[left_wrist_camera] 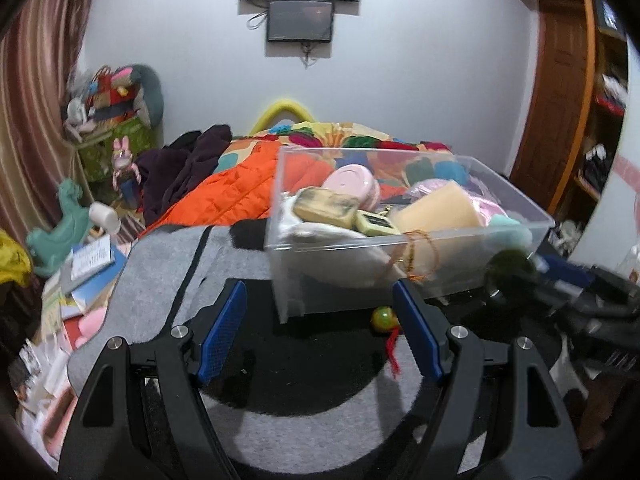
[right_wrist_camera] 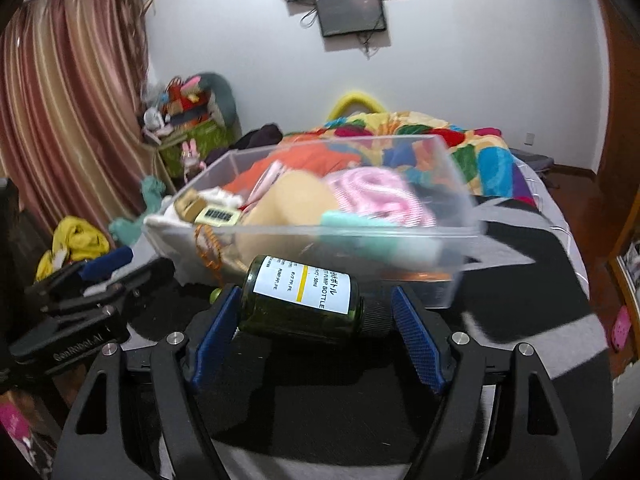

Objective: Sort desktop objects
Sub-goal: 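Grasp the green glass bottle with the right tool while the left tool grasps the gourd pendant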

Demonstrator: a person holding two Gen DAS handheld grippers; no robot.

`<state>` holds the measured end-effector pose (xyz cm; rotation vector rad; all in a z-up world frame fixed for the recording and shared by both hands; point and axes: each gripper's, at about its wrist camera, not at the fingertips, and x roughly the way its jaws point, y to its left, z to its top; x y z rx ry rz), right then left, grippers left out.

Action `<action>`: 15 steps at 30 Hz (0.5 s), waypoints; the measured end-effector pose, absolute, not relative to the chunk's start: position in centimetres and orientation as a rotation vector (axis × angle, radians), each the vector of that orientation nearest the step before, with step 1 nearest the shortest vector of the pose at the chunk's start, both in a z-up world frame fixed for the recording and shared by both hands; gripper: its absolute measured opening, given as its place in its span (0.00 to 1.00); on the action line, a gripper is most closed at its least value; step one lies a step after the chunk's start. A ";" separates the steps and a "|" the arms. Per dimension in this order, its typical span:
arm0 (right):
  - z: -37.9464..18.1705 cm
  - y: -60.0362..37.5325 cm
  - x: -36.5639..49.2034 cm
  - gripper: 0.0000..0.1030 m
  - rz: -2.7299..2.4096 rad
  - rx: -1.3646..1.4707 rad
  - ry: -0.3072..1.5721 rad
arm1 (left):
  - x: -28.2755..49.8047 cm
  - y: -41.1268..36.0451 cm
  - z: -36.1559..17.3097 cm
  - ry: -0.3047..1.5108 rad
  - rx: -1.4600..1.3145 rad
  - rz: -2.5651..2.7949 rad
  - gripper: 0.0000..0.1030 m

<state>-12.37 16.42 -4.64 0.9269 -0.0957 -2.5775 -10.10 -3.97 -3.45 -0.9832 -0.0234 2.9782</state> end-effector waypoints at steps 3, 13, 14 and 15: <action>-3.9 18.2 -12.3 0.72 -2.595 0.899 -0.166 | -11.0 -2.1 -4.3 0.083 -1.043 2.927 0.73; -3.6 21.5 -12.5 0.72 -2.629 0.873 -0.289 | -12.8 2.6 -6.3 0.312 -1.186 2.814 0.71; -3.6 21.7 -12.5 0.72 -2.630 0.871 -0.295 | -12.9 2.7 -6.5 0.331 -1.195 2.826 0.70; -3.5 22.0 -12.4 0.72 -2.632 0.868 -0.298 | -13.0 2.8 -6.6 0.339 -1.206 2.835 0.64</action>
